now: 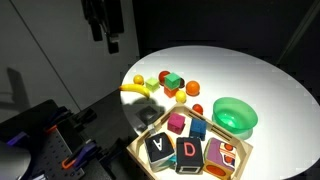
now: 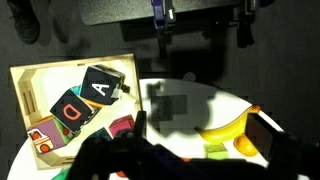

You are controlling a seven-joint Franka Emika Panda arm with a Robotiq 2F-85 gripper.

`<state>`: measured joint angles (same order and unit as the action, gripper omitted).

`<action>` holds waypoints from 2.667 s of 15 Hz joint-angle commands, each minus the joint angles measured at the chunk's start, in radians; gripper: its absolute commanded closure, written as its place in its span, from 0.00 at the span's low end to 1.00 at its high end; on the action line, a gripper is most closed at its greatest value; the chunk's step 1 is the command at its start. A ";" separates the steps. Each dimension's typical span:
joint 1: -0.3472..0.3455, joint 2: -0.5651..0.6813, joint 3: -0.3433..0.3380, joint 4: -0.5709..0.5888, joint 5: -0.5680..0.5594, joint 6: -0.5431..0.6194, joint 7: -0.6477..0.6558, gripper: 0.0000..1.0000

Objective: Pick up the gray block and put it on the pink block

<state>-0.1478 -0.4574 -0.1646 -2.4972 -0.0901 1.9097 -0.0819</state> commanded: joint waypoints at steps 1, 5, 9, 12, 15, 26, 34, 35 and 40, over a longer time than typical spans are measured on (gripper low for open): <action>0.002 0.034 0.003 -0.054 -0.031 0.156 -0.037 0.00; -0.002 0.077 -0.007 -0.106 -0.042 0.307 -0.089 0.00; -0.008 0.103 -0.003 -0.123 -0.051 0.383 -0.104 0.00; -0.002 0.110 0.000 -0.119 -0.028 0.368 -0.087 0.00; -0.002 0.110 0.000 -0.119 -0.029 0.369 -0.087 0.00; -0.020 0.323 -0.044 -0.089 -0.030 0.476 -0.157 0.00; -0.031 0.516 -0.052 -0.063 -0.005 0.687 -0.265 0.00; -0.032 0.540 -0.048 -0.057 -0.002 0.707 -0.270 0.00; -0.037 0.646 -0.008 -0.018 0.026 0.787 -0.272 0.00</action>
<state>-0.1690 0.1326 -0.2030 -2.5569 -0.0961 2.6677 -0.3229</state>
